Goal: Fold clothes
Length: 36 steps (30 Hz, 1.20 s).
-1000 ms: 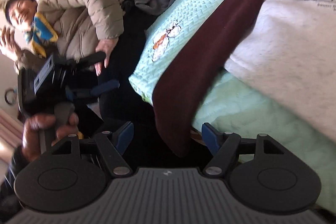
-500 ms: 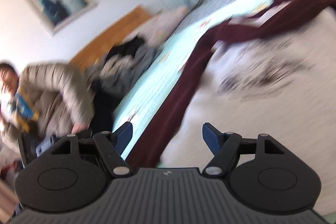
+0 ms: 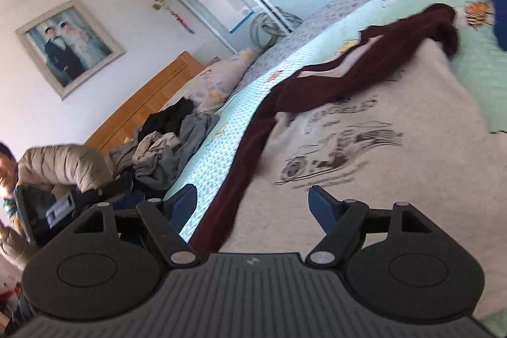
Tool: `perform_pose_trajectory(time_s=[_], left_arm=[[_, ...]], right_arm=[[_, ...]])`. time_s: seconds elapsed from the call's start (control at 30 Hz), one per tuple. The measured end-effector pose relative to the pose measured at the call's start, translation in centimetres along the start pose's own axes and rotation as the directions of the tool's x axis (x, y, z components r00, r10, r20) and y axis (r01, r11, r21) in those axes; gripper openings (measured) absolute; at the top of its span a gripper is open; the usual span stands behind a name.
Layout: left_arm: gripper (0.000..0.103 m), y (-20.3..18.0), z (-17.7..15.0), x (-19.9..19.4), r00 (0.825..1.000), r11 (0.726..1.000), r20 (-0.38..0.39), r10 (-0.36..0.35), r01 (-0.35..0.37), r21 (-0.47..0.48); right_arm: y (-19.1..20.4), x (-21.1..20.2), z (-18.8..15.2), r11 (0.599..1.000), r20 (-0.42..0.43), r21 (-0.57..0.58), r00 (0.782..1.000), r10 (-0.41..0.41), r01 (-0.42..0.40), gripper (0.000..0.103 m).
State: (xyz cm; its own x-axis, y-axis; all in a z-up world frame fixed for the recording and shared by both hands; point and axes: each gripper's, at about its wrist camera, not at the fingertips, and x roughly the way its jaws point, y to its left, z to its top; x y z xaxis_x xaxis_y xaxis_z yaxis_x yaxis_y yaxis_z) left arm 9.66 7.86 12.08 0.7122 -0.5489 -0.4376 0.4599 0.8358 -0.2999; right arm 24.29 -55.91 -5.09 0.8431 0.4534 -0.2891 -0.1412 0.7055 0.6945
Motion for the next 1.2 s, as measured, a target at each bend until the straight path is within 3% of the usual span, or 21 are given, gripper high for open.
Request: perform_pose_trajectory(time_s=[0.13,0.27,0.4,0.47,0.53,0.67,0.73,0.83,0.93,1.07,1.1,1.17,1.2], left_arm=[[0.102,4.0,4.3,4.6,0.989,0.985,-0.044,-0.139,0.133,-0.112],[0.102,7.8,7.9,11.1,0.956,0.937,-0.089,-0.280,0.252,-0.240],[0.102,10.3,10.0,18.1,0.957,0.948,-0.153,-0.247,0.206,-0.244],[0.102,12.0,10.6,21.4,0.952,0.933,-0.157,-0.264,0.211,-0.291],[0.102,13.5,11.2,24.5,0.935,0.912,-0.167,-0.313,0.246,-0.328],[0.102,15.2,12.1,30.6,0.896,0.897,-0.244,-0.370,0.277,-0.345],[0.102,16.0,12.3,33.2,0.887,0.903,-0.288,-0.361,0.256,-0.344],[0.102,16.5,12.5,36.5,0.854,0.892,-0.332,-0.400,0.279,-0.355],[0.102,15.8,12.8,39.0,0.833,0.917,-0.406,-0.376,0.271,-0.293],[0.102,15.0,12.3,41.3,0.792,0.922,-0.475,-0.384,0.302,-0.242],[0.102,14.8,12.1,41.6,0.787,0.920,-0.478,-0.390,0.315,-0.233],[0.093,14.6,11.8,41.8,0.795,0.915,-0.454,-0.403,0.336,-0.224],[0.080,14.8,11.7,41.7,0.809,0.916,-0.432,-0.398,0.331,-0.225]], right_arm=[[-2.6,-1.6,2.2,0.999,0.073,0.009,0.996,-0.046,0.046,0.079],[-7.2,-3.0,5.6,0.991,0.152,0.070,0.981,-0.122,0.113,0.082],[-12.8,-2.3,7.1,0.969,0.187,0.217,0.969,-0.159,0.117,0.083],[-15.4,-1.6,7.0,0.950,0.205,0.300,0.966,-0.155,0.089,0.083],[-16.5,-1.0,6.3,0.949,0.234,0.308,0.960,-0.151,0.074,0.083],[-17.2,0.0,5.5,0.968,0.267,0.241,0.954,-0.135,0.070,0.083],[-17.7,0.4,5.8,0.971,0.267,0.228,0.954,-0.134,0.073,0.083],[-18.5,0.4,6.0,0.971,0.283,0.237,0.953,-0.112,0.044,0.083],[-18.6,-0.2,5.4,0.966,0.303,0.258,0.949,-0.088,0.008,0.083],[-18.7,-0.3,5.4,0.965,0.309,0.261,0.948,-0.079,-0.005,0.083],[-18.7,-0.3,5.4,0.965,0.309,0.260,0.948,-0.078,-0.005,0.083],[-18.8,-0.3,5.4,0.965,0.313,0.263,0.947,-0.075,-0.010,0.083],[-18.9,-0.5,5.3,0.964,0.316,0.265,0.946,-0.073,-0.013,0.083]])
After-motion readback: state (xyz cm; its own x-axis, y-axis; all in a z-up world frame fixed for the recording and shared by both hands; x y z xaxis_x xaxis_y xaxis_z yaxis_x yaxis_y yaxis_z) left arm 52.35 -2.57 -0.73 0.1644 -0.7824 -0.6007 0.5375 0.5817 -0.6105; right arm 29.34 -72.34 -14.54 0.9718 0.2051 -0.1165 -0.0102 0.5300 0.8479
